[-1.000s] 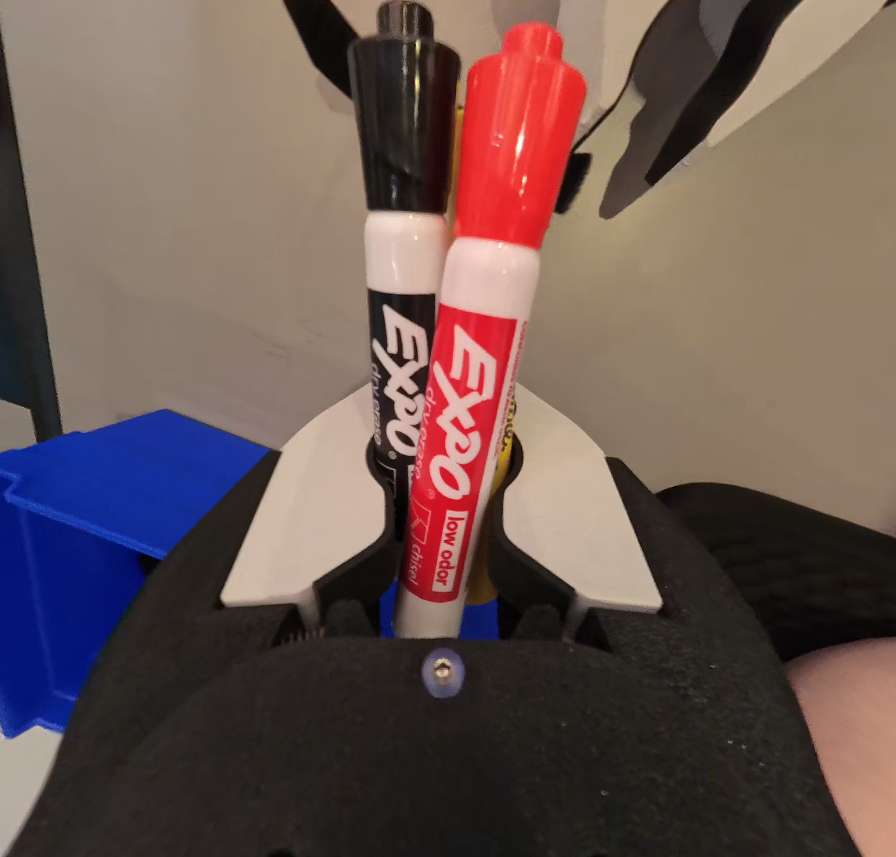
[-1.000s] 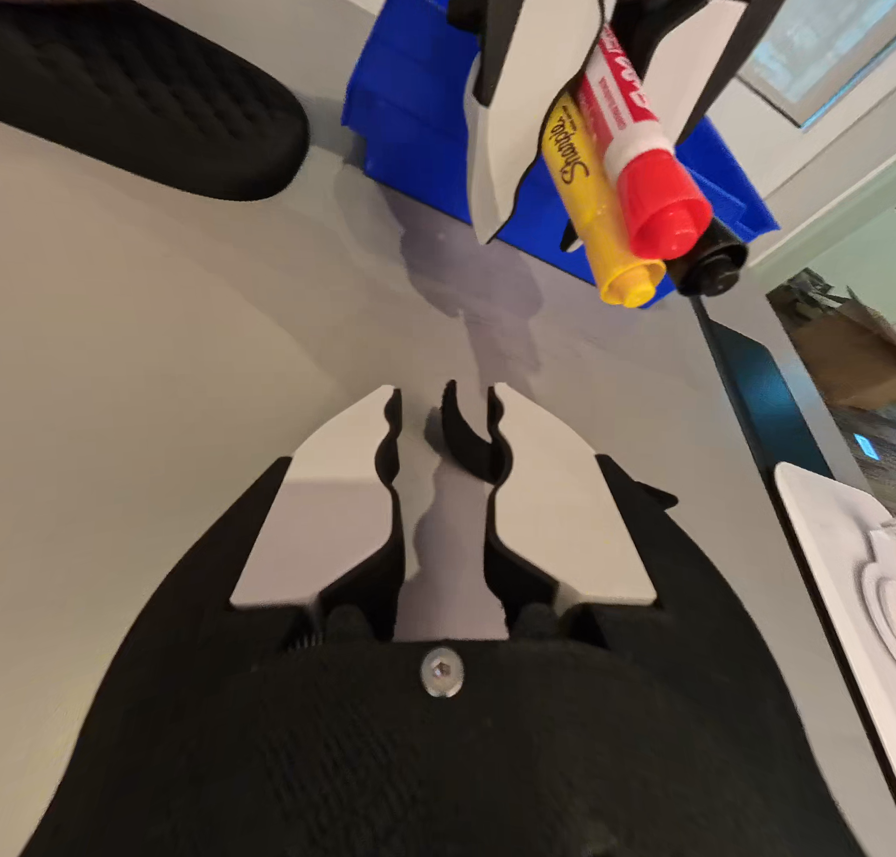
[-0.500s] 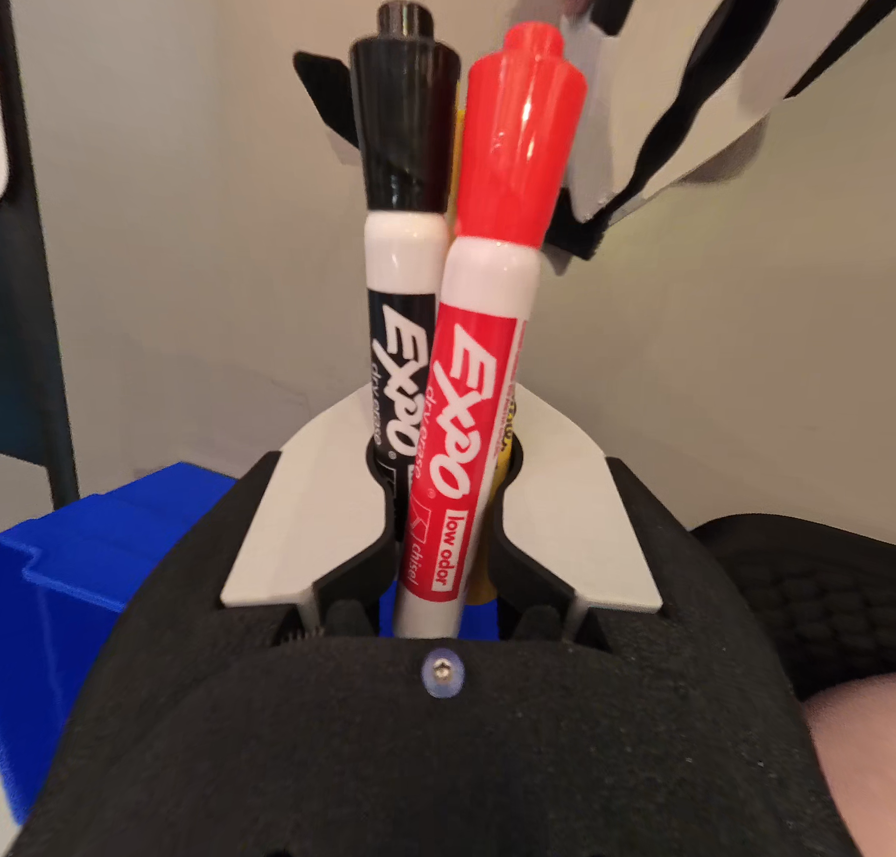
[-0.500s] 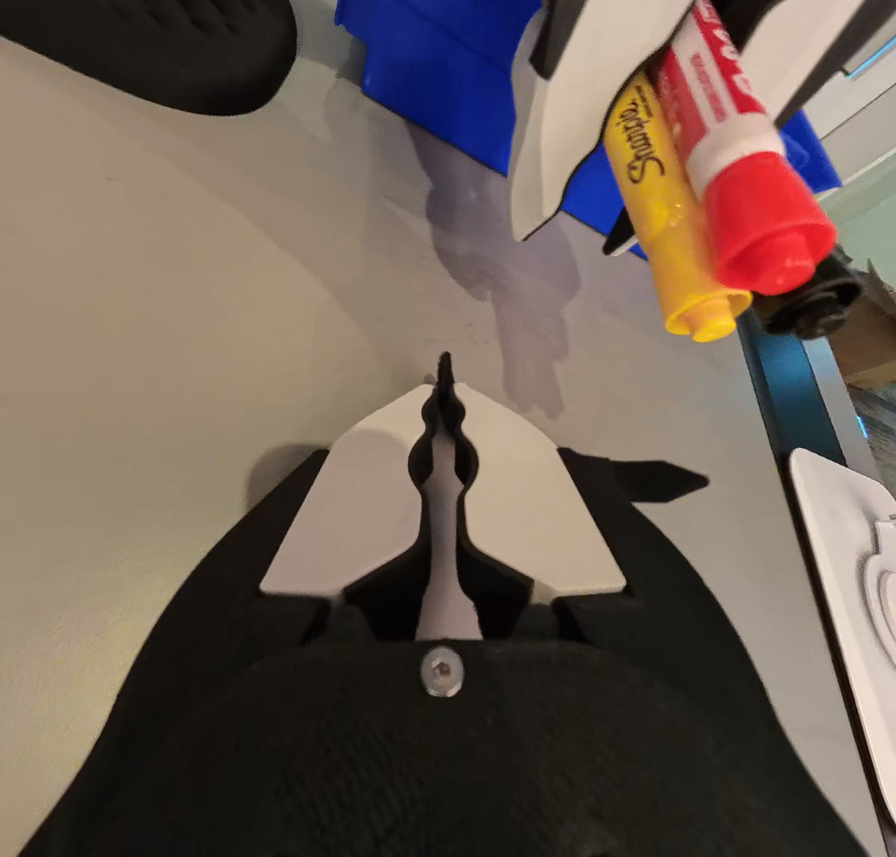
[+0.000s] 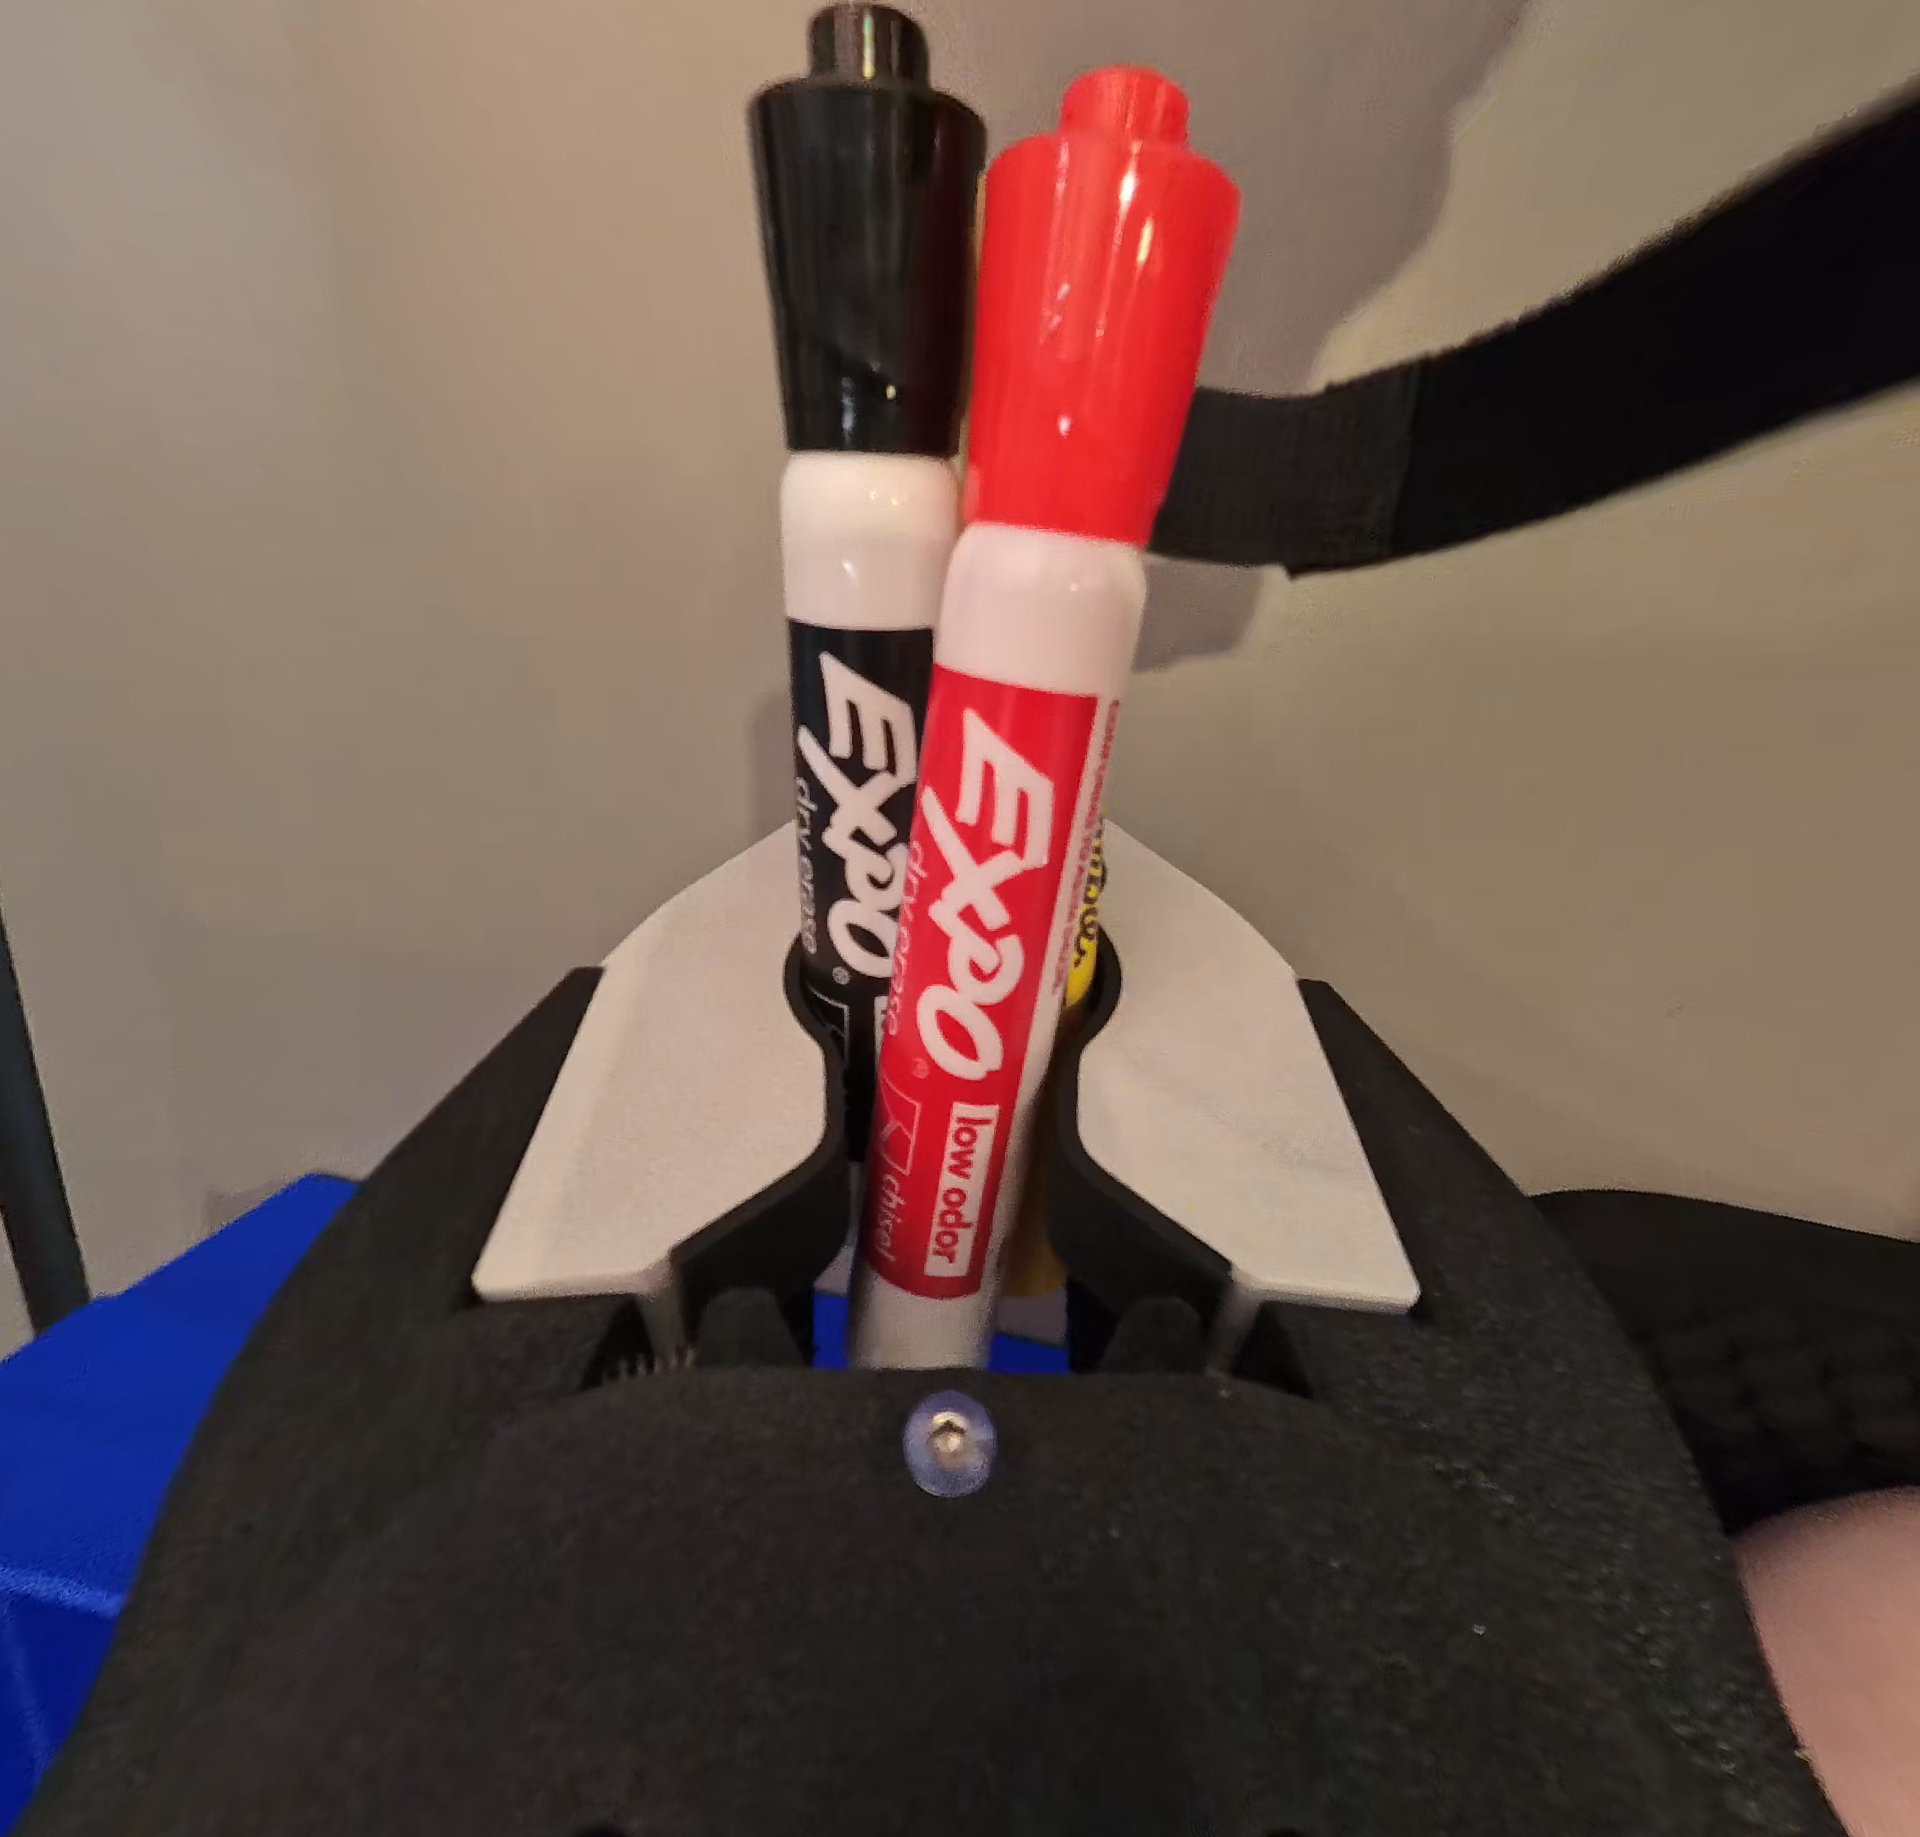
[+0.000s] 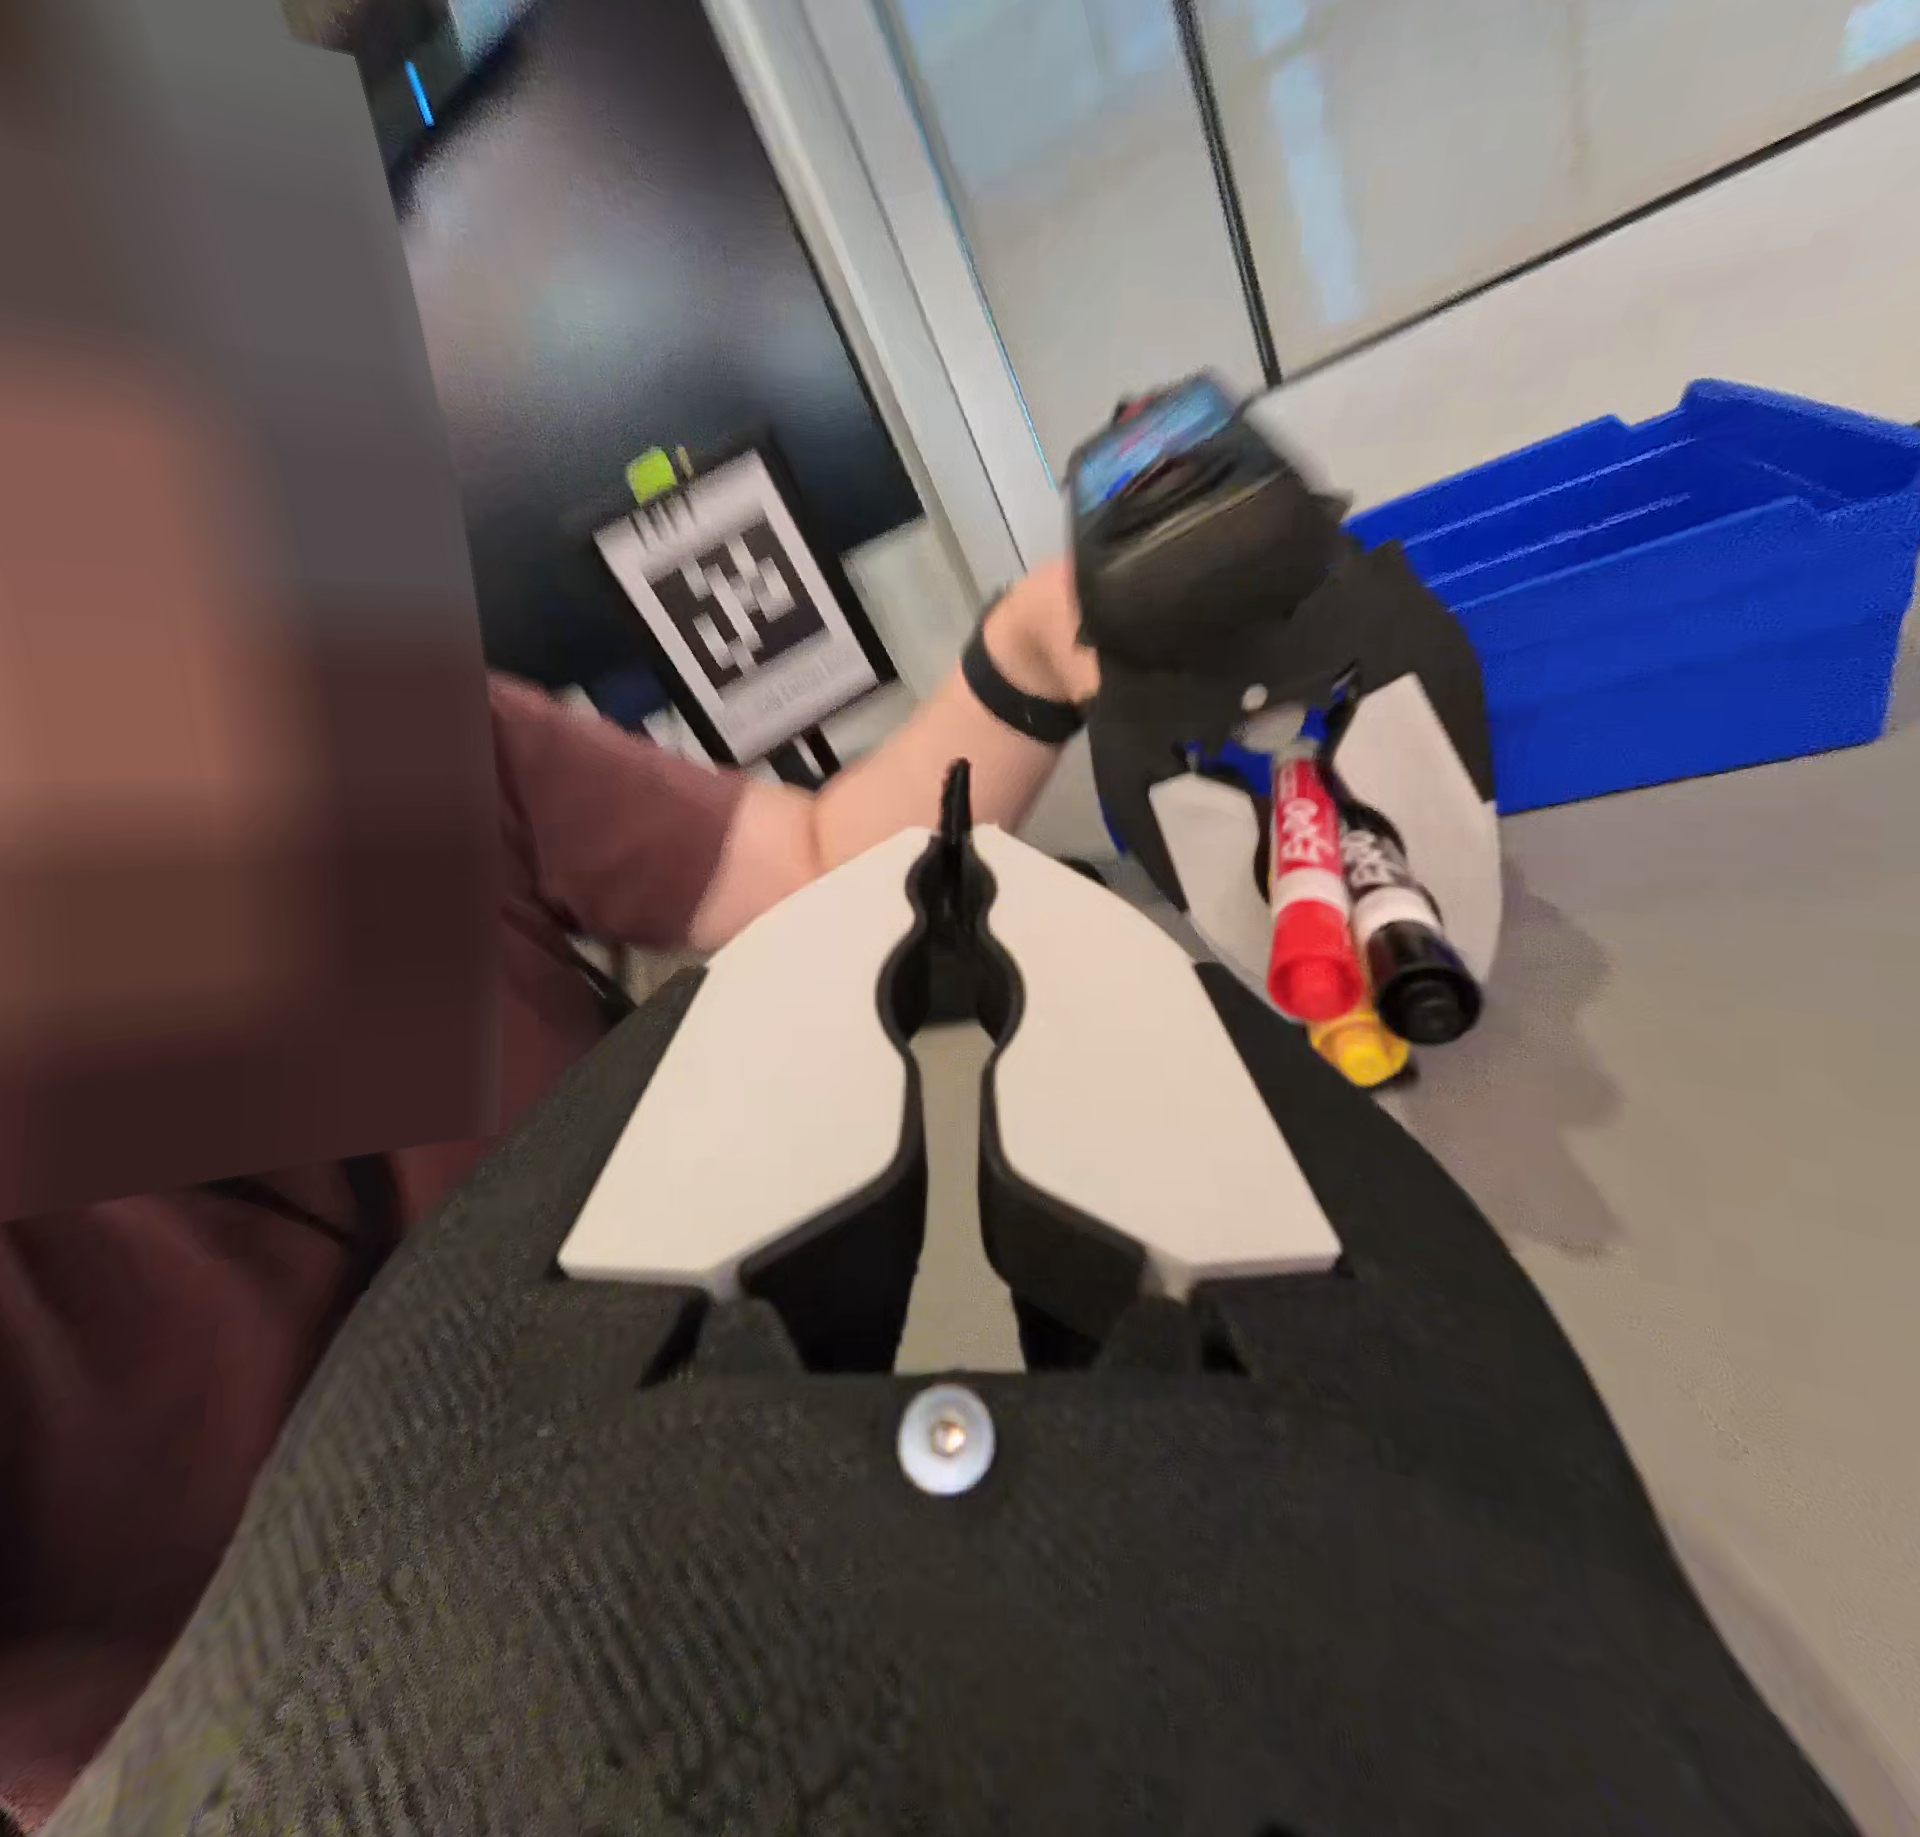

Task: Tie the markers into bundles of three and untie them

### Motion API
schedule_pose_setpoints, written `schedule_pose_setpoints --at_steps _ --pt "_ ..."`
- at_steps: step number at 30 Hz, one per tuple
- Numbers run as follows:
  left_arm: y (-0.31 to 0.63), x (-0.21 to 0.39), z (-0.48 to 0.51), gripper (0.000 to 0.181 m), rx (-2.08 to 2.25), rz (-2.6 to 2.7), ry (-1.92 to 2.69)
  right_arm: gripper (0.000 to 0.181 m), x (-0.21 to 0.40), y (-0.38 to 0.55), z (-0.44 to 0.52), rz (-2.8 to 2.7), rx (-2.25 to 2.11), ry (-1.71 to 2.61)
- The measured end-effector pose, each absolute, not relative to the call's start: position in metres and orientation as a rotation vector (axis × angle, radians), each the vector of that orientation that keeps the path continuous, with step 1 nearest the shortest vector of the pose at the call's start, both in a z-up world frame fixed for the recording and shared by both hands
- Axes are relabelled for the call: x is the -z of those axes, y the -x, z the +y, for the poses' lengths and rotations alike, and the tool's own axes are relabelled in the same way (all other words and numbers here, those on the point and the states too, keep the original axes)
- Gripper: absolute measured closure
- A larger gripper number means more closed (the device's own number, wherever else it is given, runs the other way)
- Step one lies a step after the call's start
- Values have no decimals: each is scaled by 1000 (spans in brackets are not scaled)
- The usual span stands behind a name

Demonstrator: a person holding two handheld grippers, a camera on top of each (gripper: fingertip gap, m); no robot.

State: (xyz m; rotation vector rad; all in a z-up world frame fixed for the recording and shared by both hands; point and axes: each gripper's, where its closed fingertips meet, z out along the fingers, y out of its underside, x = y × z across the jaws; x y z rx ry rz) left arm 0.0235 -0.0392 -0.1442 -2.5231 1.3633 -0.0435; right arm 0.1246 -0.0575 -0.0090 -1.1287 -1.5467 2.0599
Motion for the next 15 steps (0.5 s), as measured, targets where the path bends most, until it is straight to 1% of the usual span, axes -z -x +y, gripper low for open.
schedule_pose_setpoints --at_steps 2,5,11,15 --pt "-33 147 -38 139 42 1402 2505 178 1 -128 -40 -1403 -2212 1189" --pt "-49 149 -39 139 81 1450 2466 178 11 -126 -26 -1367 -2172 1293" --pt "-63 152 -48 139 111 1520 2478 178 26 -112 -19 -1230 -2301 1534" --pt "-68 160 -57 139 101 1597 2504 178 55 -100 -22 -1255 -2232 1731"
